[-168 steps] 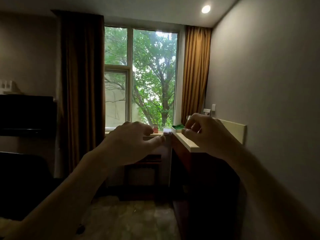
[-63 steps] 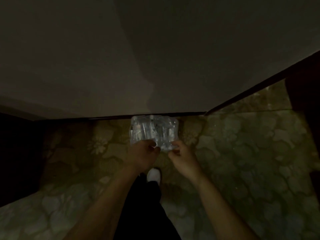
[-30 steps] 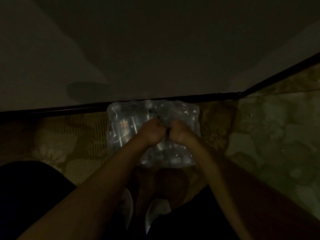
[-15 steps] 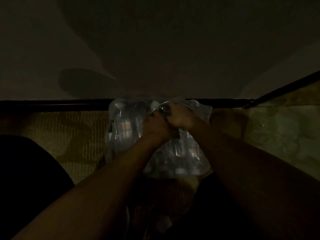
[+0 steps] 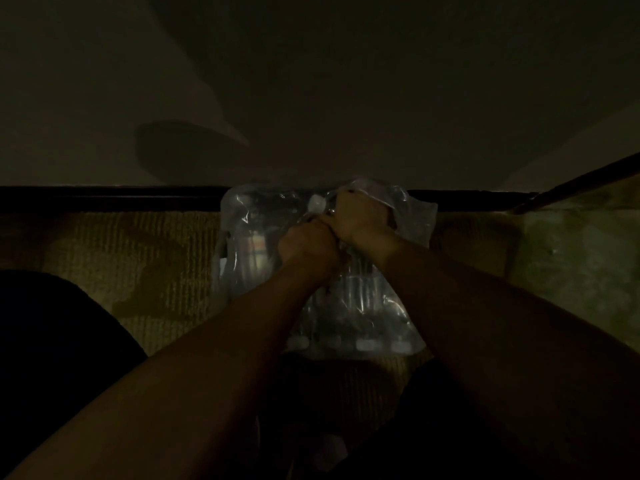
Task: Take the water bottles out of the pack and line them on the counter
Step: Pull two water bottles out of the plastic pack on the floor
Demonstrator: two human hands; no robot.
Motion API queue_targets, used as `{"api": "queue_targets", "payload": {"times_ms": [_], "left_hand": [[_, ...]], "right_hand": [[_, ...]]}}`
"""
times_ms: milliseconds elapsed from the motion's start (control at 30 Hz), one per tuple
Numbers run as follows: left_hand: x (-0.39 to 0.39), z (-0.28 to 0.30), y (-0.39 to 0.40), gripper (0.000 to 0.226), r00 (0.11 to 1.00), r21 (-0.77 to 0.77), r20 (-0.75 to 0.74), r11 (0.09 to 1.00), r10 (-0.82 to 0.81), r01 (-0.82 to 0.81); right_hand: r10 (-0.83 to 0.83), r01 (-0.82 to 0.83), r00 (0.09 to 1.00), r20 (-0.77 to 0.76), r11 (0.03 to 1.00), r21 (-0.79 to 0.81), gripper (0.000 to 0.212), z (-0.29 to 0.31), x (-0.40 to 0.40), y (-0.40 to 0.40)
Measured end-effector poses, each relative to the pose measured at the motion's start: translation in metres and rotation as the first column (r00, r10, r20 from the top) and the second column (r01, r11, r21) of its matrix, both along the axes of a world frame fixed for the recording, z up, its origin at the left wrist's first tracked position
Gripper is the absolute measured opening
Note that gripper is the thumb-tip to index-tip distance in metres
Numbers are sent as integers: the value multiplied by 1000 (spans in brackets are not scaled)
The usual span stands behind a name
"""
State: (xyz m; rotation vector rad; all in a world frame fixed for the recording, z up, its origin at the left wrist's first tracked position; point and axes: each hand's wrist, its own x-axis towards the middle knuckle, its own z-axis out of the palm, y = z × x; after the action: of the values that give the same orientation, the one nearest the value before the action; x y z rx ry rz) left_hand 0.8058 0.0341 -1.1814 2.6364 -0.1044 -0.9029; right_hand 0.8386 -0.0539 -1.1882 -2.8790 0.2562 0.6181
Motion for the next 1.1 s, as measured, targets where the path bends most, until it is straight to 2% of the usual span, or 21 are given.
{"api": "queue_targets", "payload": {"times_ms": [100,233,300,433,533,633,833,1033,1100], "left_hand": [[0,0,-2,43,999,-16,-30,999,41,-41],[-2,5,-1,89,995,-78,-85,996,44,-50],[-5,15,5,95,990,-105,-128,992,58,-72],[-13,42,14,86,989,-153,-141,988,-43,21],[-17,59,22,78,995,-131,-83,990,-56,45],[-18,68,28,86,1000,-114,18,994,3,-1],[-19,73,39,81,968,-163,184,976,172,-143],[-9,81,42,47,926,-275,225,932,302,-237],[-7,80,48,41,907,-319,194,898,374,-302]], "right_hand": [[13,-13,998,56,1000,-3,29,0,-1,-4],[101,-113,981,166,991,65,41,10,-6,-17],[145,-155,974,173,987,50,44,16,-10,-20],[206,-214,975,81,972,100,36,34,-23,-22],[145,-157,985,91,977,143,31,44,-28,-21],[64,-84,991,122,981,172,26,55,-33,-23],[-45,9,986,159,975,222,27,73,-50,-29],[-140,97,971,196,972,215,24,95,-43,-20],[-187,140,963,192,962,234,26,100,-42,-20]]}}
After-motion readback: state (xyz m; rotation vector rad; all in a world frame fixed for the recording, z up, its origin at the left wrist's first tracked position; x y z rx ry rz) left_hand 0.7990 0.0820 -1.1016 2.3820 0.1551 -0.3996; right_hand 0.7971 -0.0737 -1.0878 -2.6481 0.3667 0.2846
